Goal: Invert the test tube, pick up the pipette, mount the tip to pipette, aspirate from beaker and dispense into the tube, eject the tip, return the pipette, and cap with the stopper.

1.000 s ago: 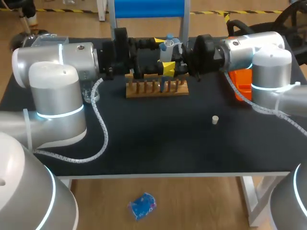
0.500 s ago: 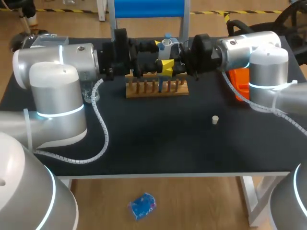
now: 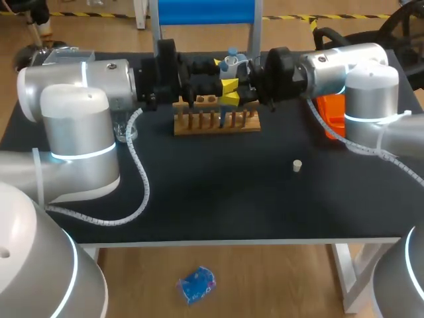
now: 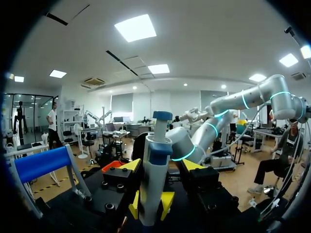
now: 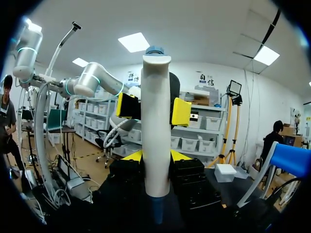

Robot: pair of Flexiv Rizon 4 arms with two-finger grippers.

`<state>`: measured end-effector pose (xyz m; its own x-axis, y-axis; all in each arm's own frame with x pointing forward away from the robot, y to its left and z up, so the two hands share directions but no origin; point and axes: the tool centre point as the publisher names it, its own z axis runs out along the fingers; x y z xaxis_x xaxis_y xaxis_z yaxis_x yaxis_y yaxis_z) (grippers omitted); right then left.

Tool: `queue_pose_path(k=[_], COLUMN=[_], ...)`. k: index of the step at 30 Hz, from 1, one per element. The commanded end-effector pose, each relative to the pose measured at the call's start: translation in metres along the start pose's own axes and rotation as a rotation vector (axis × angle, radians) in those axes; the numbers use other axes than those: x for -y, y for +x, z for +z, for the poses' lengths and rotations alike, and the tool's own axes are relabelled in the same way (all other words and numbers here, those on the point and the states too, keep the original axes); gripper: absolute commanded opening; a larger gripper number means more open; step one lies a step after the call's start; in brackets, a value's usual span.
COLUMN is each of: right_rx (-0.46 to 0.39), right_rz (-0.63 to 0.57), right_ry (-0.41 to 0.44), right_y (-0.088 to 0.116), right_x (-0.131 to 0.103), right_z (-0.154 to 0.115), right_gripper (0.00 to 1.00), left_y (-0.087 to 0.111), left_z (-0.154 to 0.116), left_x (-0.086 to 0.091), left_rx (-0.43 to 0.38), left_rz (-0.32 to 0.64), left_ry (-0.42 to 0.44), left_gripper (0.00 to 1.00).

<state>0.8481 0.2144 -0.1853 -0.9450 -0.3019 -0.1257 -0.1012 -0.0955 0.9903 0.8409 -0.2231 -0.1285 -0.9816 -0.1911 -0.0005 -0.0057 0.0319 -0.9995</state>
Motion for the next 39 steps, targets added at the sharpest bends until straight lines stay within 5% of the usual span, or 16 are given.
queue_pose_path(k=[1, 6, 17, 22, 24, 39], right_rx=[-0.001, -0.004, -0.012, -0.016, -0.017, -0.019], right_rz=[0.0, 0.0, -0.004, -0.005, -0.005, 0.005], right_ry=[-0.006, -0.013, -0.022, -0.02, -0.019, -0.016], right_y=[-0.0042, -0.0048, -0.0058, -0.0055, -0.0052, -0.0016], right_x=[-0.0013, -0.0017, -0.0034, -0.0042, -0.0045, -0.0021], right_z=[-0.0022, -0.0018, 0.0018, 0.0021, 0.0022, 0.0027], right_gripper=[0.0, 0.0, 0.0, 0.0, 0.0, 0.0], left_y=[0.002, 0.0015, -0.0005, -0.0006, -0.0008, -0.0014], left_z=[0.0029, 0.0034, 0.0023, 0.002, 0.002, -0.0015], left_x=[-0.0015, -0.0016, -0.0036, -0.0049, -0.0052, -0.0076], left_rx=[0.0, -0.001, 0.01, 0.014, 0.016, 0.037], left_rz=[0.0, 0.0, -0.004, -0.007, -0.007, -0.003], left_ry=[0.003, 0.004, 0.004, 0.005, 0.006, 0.004], left_gripper=[0.47, 0.38, 0.68, 0.64, 0.5, 0.49])
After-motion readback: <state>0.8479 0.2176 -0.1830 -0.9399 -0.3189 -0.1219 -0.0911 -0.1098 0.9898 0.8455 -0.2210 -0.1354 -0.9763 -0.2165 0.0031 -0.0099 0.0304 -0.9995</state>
